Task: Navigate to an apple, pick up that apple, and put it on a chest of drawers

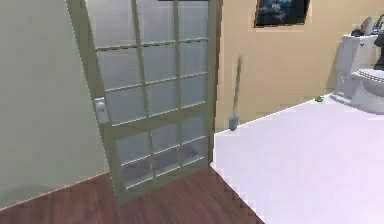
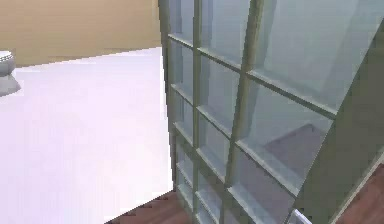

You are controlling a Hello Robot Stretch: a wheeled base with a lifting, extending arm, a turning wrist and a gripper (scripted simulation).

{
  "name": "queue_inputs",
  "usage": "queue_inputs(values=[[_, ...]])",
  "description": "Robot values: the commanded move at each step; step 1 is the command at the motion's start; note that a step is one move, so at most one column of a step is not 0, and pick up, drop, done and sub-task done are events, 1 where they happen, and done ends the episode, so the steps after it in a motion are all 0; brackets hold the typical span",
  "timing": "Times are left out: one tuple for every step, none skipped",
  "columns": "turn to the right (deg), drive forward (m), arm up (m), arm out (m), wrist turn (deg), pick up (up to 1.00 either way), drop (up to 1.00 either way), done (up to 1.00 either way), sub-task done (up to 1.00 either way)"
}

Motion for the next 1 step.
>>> queue_inputs(values=[[-21.0, 0.0, 0.0, 0.0, 0.0, 0.0, 0.0, 0.0, 0.0]])
